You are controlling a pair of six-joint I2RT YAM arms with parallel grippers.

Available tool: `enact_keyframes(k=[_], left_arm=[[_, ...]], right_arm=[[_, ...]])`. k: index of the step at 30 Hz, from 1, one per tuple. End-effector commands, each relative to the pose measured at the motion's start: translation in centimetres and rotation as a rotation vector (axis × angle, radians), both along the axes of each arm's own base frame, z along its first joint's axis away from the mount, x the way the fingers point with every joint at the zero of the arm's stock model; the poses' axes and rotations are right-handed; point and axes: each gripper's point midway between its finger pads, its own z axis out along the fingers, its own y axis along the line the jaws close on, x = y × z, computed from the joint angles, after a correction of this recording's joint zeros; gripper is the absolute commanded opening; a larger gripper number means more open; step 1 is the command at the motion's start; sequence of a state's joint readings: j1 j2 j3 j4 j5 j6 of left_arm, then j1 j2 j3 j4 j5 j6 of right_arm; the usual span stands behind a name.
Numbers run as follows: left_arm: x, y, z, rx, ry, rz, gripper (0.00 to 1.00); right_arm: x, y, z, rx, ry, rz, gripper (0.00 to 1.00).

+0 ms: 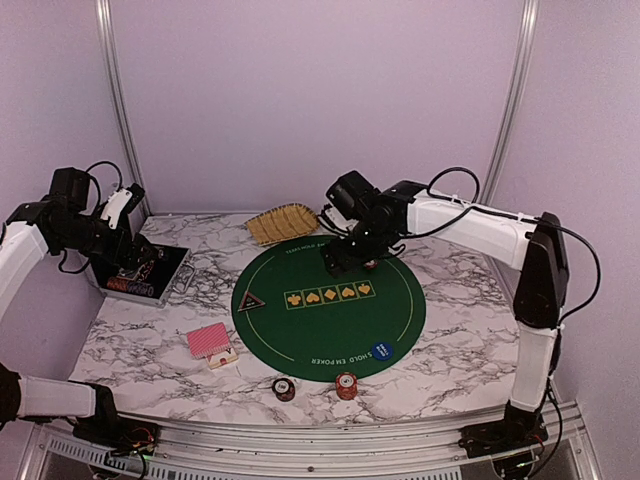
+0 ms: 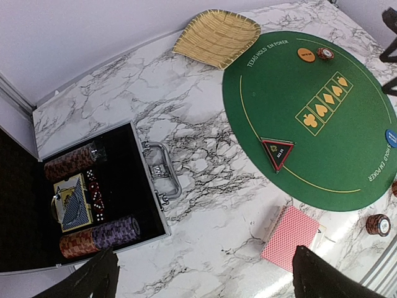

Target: Distribute texas hold em gaming equipment

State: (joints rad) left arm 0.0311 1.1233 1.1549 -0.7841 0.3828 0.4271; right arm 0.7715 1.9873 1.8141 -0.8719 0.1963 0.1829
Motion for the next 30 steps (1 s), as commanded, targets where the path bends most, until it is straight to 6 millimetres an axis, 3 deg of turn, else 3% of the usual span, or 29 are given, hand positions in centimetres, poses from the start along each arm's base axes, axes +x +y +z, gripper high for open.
enact_keyframes(k=[1,9,14,22,30], left_arm=[[-0.2,-0.1,0.8,-0.007,-0.008,-0.008,0.99],[-0.4,-0.1,0.7,-0.011,-0.007,-0.006,0.99],[-0.7,-0.2,0.4,-0.014,-0.003,-0.006,0.99],[-1.2,-0.3,0.3,-0.019,-0.004,-0.007,0.99],[-1.4,-0.6,-0.3,-0.031,0.014,-0.025,0.99]], right_arm=[[-5.7,1.0,0.1,0.003,0.034,0.06,0.9],[-15.3,3.0,0.4,0.062,0.141,0.188,0.95],[-20.1,3.5,-1.4,0.048,0.215,0.245,0.95],[-24.0,4.1,-3.9,-0.019,0.269,0.303,0.87],[-25.0,3.4,-6.2,-0.086,0.292,0.306,0.84]])
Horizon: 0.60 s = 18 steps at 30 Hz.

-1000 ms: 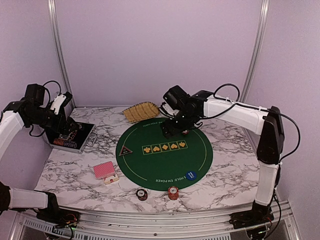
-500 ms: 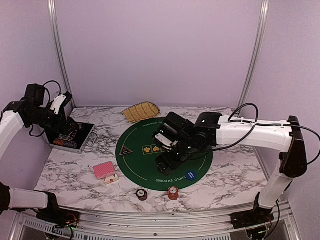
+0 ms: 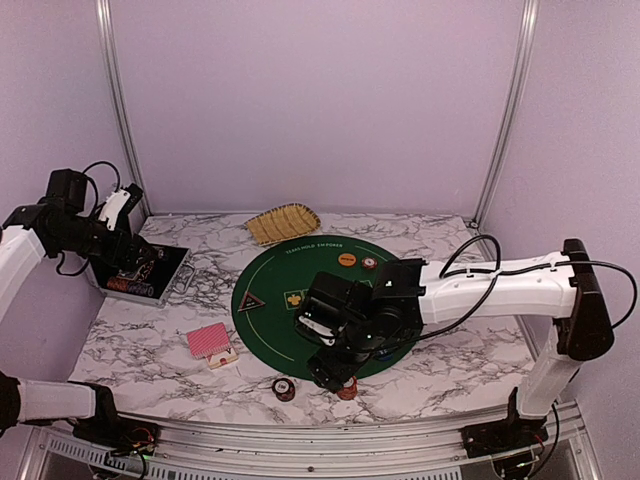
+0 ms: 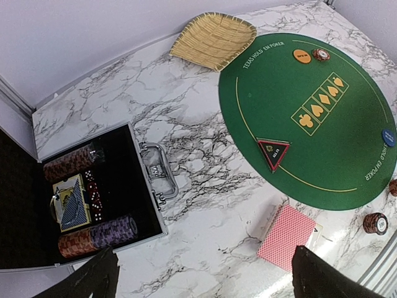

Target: Distribute texas hold em gaming equipment

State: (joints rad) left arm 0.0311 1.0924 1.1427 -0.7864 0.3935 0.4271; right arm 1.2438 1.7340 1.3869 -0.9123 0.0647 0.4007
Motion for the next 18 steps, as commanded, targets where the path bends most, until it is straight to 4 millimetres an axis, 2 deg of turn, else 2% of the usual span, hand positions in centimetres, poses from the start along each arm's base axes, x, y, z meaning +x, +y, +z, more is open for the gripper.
enact_keyframes(k=[1,18], left_arm=[[-0.8,-0.5,-0.7,-0.024,0.033,-0.02,0.99],[-0.5,-0.6,-0.6,-0.031,0.037,-0.027,0.99]], right_arm=[[-0.4,-0.6,-1.5,-0.047,0.008,-0.013,0.84],[0.4,-1.8,-4.3,-0.118,-0.004,-0.029,0.81]])
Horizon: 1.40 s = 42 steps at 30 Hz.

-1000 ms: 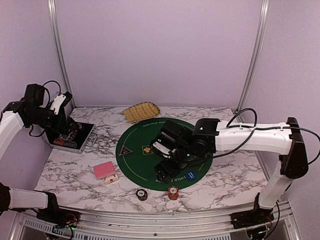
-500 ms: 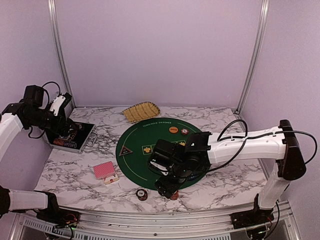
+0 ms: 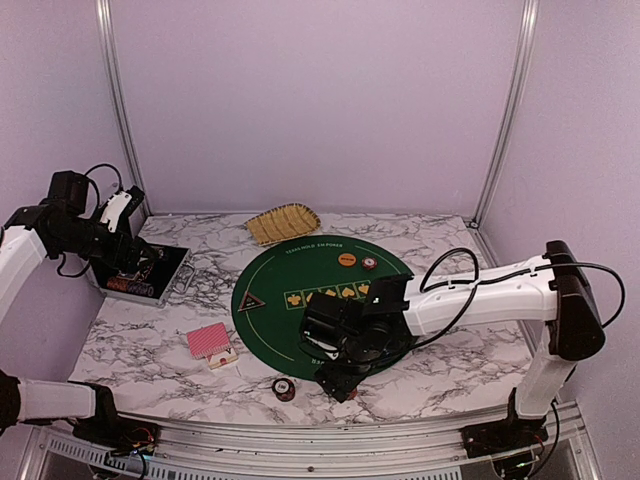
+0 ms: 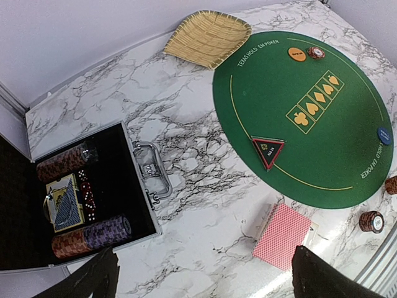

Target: Distribute texas hold em gaming equipment

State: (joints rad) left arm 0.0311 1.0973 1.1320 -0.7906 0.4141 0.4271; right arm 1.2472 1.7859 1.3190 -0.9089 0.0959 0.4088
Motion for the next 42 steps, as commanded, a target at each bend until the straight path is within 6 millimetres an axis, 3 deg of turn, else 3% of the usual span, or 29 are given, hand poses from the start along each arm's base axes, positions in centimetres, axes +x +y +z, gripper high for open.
enact_keyframes(k=[1,22,36,42], left_arm=[[-0.3,-0.3,0.0,-0.014,0.016,-0.014,0.99],[-0.4,-0.1,0.5,-0.003,0.006,-0.009,0.99],[-0.5,-0.1,0.3,-0.001,0.009,-0.011,0.99],[-0.5,-0.1,0.3,0.001,0.008,-0.011,0.99]], right_arm=[[0.7,0.1,-0.5,-0.001,-0.014,-0.018,0.81],[1.1,-0.5,-1.8,0.008,0.023,-0.026,0.65],[0.8,-0.5,-1.5,0.015,0.034,-0.028,0.37],[1.1,0.0,-0.4,0.027,0.027,-0.02,0.25]])
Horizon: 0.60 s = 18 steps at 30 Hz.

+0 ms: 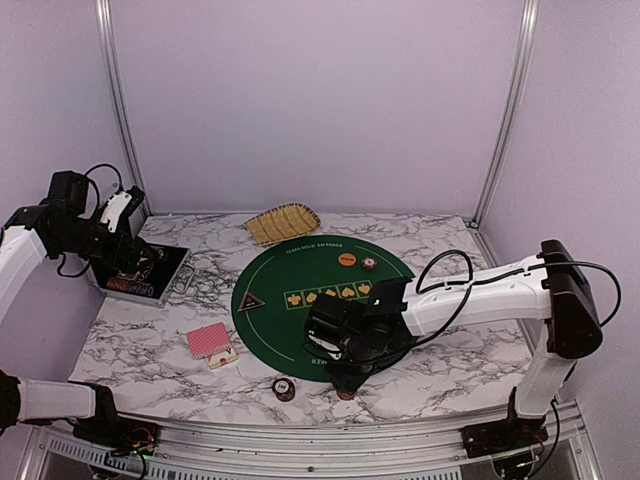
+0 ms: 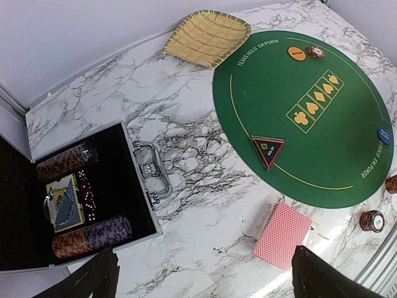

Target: Distribute texas hold em gaming equipment

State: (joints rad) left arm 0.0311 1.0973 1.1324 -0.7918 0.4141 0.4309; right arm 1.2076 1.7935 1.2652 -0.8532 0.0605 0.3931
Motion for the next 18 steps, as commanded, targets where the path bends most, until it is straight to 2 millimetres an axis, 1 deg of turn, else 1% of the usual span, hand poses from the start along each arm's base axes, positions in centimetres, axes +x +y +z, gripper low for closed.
enact_keyframes(k=[1,6,10,15,17,18], left_arm=[[-0.5,-0.1,0.3,-0.001,0.008,-0.009,0.99],[-0.6,-0.1,0.3,0.0,0.007,-0.009,0.99],[-0.7,-0.1,0.4,0.002,0.004,-0.011,0.99],[-0.7,-0.2,0.4,-0.004,0.005,-0.014,0.99],[-0.7,-0.2,0.4,-0.003,0.002,-0.014,0.99],[-0.8,-0.2,0.4,-0.001,0.001,-0.014,0.99]], right_arm=[[0.5,0.9,1.6,0.028,-0.01,-0.002,0.24],[1.4,2.6,3.7,0.055,-0.033,0.011,0.22],[2.5,4.4,4.5,0.071,-0.051,0.028,0.2],[4.9,8.0,5.2,0.113,-0.085,0.044,0.18],[6.1,9.6,5.2,0.13,-0.101,0.047,0.18],[6.8,10.4,4.6,0.128,-0.105,0.046,0.18]])
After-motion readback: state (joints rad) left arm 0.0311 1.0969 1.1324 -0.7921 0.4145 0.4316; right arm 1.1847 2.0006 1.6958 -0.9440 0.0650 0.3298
